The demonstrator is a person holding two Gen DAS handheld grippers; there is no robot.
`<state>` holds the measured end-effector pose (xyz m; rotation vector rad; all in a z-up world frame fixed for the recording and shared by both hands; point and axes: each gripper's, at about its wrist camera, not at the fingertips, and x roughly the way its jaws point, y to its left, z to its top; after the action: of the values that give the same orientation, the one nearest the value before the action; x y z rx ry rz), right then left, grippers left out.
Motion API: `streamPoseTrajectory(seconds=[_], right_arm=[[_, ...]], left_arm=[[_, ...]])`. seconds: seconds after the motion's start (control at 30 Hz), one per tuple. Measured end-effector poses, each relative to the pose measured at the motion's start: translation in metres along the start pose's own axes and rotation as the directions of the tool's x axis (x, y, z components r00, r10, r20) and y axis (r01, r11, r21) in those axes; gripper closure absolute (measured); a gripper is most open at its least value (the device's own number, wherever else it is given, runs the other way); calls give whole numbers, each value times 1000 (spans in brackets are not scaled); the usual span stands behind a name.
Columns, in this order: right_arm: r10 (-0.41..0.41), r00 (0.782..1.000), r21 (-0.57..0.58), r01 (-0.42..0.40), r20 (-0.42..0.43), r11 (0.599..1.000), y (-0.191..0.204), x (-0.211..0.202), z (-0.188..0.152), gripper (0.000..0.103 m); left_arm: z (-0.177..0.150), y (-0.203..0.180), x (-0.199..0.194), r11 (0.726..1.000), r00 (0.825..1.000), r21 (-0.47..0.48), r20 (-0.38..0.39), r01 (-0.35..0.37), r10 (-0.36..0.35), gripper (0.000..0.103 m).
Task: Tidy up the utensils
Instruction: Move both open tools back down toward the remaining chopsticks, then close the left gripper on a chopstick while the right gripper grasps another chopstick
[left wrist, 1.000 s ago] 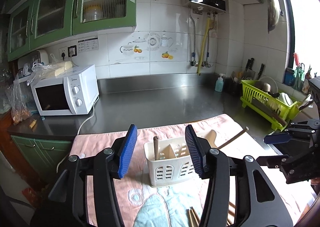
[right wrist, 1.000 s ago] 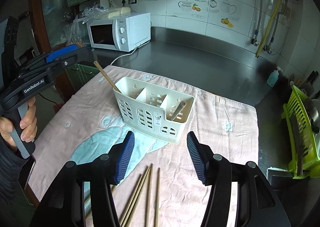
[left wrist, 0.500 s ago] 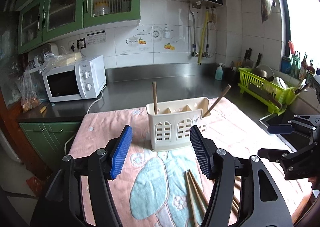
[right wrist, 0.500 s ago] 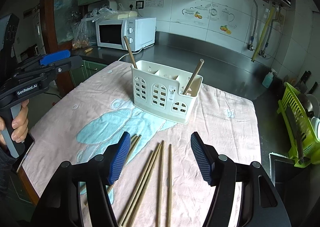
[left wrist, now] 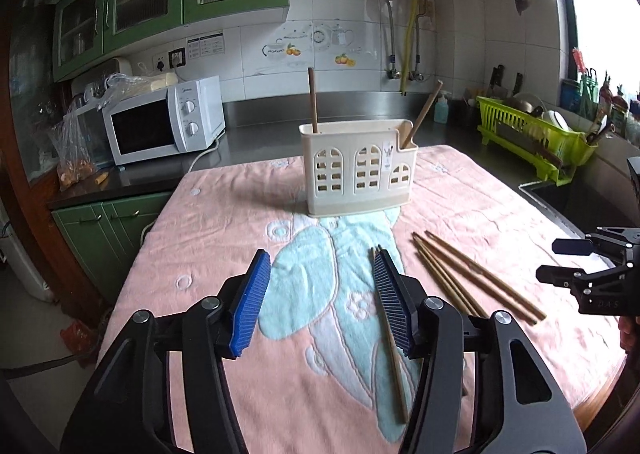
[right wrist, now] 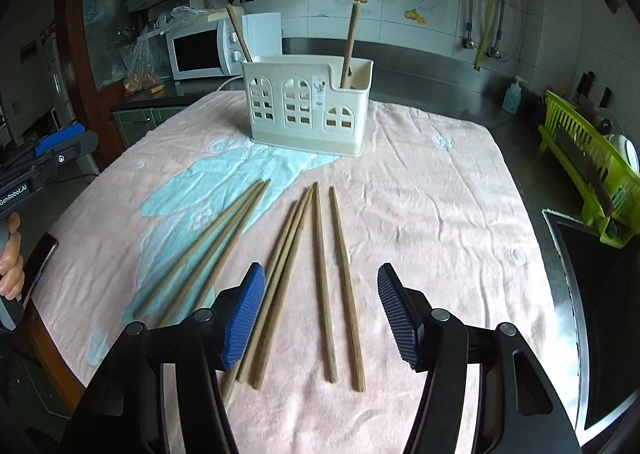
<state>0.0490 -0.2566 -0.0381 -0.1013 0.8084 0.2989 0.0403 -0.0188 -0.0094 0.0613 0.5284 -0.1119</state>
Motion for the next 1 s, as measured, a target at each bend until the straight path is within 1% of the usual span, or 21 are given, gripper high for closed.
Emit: streamPoseTrajectory(seconds=[0.03,0.07,0.1,0.17,0.23,0.3,0.33,0.47,0.57,0.8,1.0], right_arm=[[-5,1000,10,5,-12,1000,-3,2,-7,54],[-7,1000,22,8,-23,1000,-6,5,-15,57],[-9,999,36,10,-34,999,-10,7,-22,59],[-20,998,53,23,-62,998,-16,14,-34,70],[-37,996,61,42,-82,997,-21,19,-43,75],[-46,994,59,53,-100,997,-24,24,-50,79],[-51,993,59,58,-106,997,-25,27,-53,83],[-44,991,66,53,-126,996,-29,36,-58,87],[-37,990,62,46,-139,997,-27,42,-59,88],[-39,989,52,47,-144,998,-27,47,-58,91],[-49,989,37,55,-142,998,-25,47,-59,91]], left_arm=[[-5,-1,1,1000,1000,-1,-12,10,-10,57],[-11,-2,1,1000,1000,-2,-24,18,-18,58],[-16,-2,1,1000,999,-1,-33,21,-21,61],[-25,-5,3,999,998,-3,-51,35,-35,63],[-35,-8,6,999,996,-2,-74,53,-53,68],[-44,-12,10,998,993,9,-100,69,-67,70],[-49,-15,12,997,991,15,-113,75,-73,72],[-65,-22,22,994,980,17,-170,111,-107,76],[-73,-25,30,991,971,18,-203,130,-123,76],[-86,-38,46,981,945,1,-271,193,-186,76],[-93,-43,58,982,933,-14,-309,188,-183,76]])
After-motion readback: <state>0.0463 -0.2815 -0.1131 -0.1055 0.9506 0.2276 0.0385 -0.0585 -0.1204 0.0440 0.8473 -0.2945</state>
